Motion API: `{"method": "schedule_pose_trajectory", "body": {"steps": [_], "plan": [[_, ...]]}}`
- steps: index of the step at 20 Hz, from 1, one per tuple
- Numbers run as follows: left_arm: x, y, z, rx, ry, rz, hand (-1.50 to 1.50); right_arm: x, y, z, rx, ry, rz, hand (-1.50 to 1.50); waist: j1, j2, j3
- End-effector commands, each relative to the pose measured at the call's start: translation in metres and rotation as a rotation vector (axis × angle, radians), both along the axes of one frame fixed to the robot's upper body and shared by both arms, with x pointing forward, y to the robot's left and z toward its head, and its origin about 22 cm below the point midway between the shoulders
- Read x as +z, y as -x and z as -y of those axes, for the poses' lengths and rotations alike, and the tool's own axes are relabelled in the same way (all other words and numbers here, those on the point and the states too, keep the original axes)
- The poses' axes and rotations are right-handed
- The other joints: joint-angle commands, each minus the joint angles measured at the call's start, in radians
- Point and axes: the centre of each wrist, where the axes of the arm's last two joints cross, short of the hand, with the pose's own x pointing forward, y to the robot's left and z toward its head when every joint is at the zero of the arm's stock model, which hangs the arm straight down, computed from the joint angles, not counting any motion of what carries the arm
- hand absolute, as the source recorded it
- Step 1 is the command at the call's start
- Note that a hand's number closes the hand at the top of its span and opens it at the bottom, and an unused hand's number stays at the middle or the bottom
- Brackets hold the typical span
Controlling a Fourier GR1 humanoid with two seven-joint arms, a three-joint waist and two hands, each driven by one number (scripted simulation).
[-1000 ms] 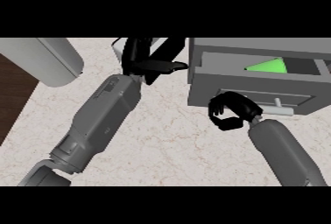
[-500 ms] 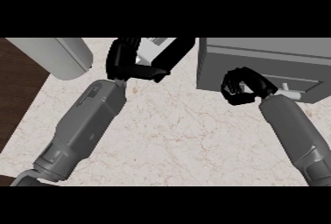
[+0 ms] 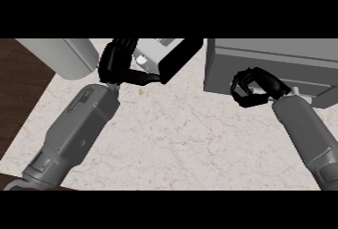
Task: Pick up the cup, place it into the drawer and close the drawer
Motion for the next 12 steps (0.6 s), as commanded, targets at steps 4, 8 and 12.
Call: {"method": "schedule_pose_trajectory", "body": {"steps": [4, 8, 12], "plan": [[0.0, 0.002, -0.013, -0.024, 0.012, 0.005, -1.5, 0.087, -0.03, 0.033, -0.179, 0.024, 0.185, 1.5, 0.051, 0.025, -0.009], [-0.007, 0.006, -0.011, -0.037, 0.019, -0.004, -1.5, 0.096, -0.028, 0.045, -0.17, -0.01, 0.174, 1.5, 0.052, 0.024, -0.01], [-0.012, 0.009, -0.015, -0.038, 0.017, -0.009, -1.5, 0.099, -0.027, 0.048, -0.16, -0.031, 0.166, 1.5, 0.063, 0.023, -0.01]]}}
